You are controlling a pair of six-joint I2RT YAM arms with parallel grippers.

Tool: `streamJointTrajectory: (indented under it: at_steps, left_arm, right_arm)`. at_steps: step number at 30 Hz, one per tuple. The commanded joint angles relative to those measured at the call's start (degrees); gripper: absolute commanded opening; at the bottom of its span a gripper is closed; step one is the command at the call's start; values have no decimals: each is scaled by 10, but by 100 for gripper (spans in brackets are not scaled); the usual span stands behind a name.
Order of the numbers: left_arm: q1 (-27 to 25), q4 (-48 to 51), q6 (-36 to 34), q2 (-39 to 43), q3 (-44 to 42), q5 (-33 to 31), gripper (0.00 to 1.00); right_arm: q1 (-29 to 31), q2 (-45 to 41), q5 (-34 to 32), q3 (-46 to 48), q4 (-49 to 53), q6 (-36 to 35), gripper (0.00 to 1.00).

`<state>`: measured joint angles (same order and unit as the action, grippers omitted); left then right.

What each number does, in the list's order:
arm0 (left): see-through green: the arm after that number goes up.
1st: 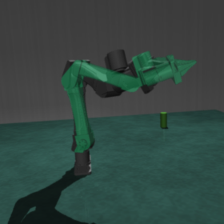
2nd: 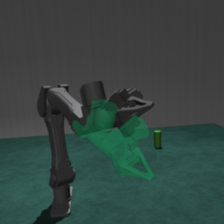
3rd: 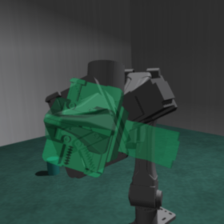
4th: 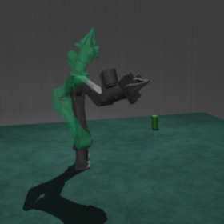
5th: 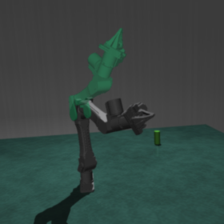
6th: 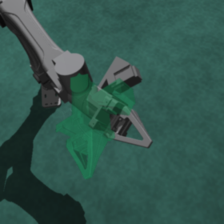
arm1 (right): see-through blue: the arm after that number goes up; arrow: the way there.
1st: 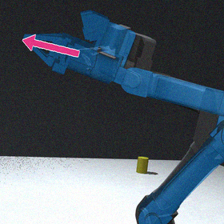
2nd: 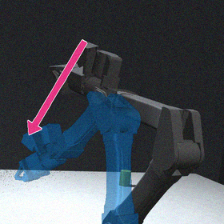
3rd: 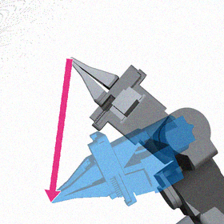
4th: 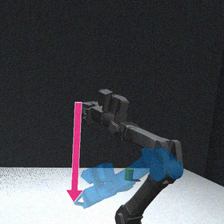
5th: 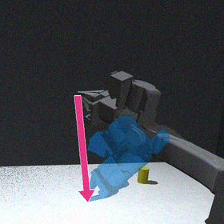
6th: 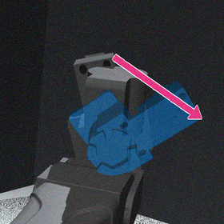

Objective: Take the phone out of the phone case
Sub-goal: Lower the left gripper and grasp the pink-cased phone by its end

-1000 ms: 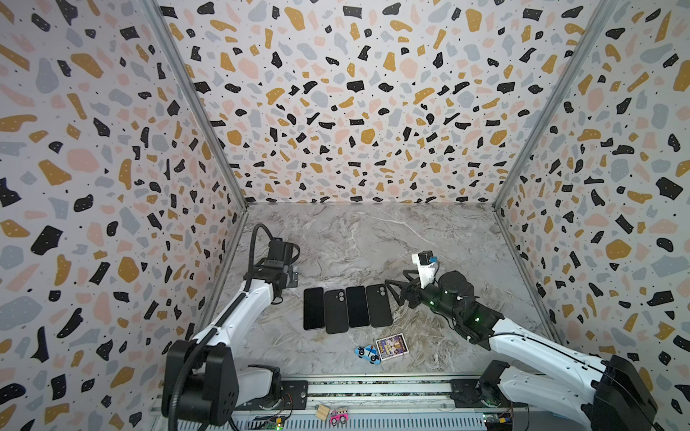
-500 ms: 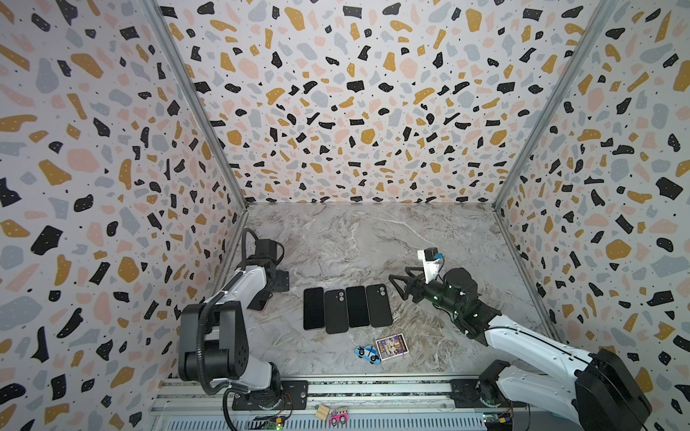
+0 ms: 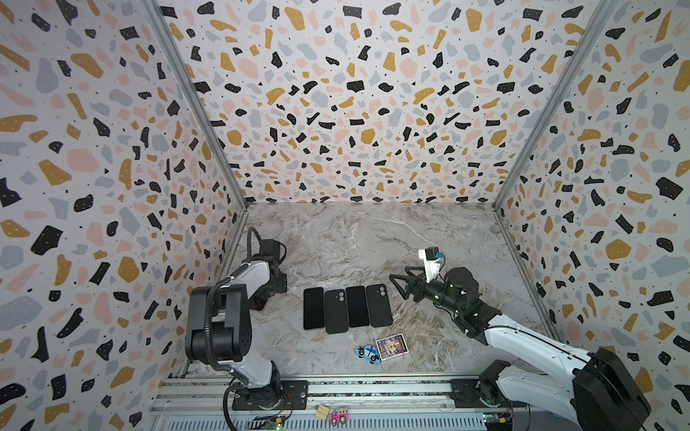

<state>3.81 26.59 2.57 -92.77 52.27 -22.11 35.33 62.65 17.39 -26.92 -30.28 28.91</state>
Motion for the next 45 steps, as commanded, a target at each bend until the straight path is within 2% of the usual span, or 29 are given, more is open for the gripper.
streamJointTrajectory:
  at_steps: [1, 15, 22, 32, 45]
  left_arm:
    - [10, -6, -1, -18, 14, -8, 100]
    - [81, -28, 5, -28, 15, 69, 100]
    - [131, -44, 11, -23, 11, 138, 100]
    - [145, -49, 14, -34, 7, 156, 100]
    - [156, -53, 16, -42, -1, 231, 87]
  right_arm:
    - [-3, 8, 10, 2, -19, 9, 87]
    - [-8, 18, 18, 3, -29, 10, 86]
    - [-9, 25, 19, 5, -33, 10, 86]
    - [-9, 28, 21, 5, -35, 11, 85]
    - [-9, 23, 19, 5, -30, 9, 85]
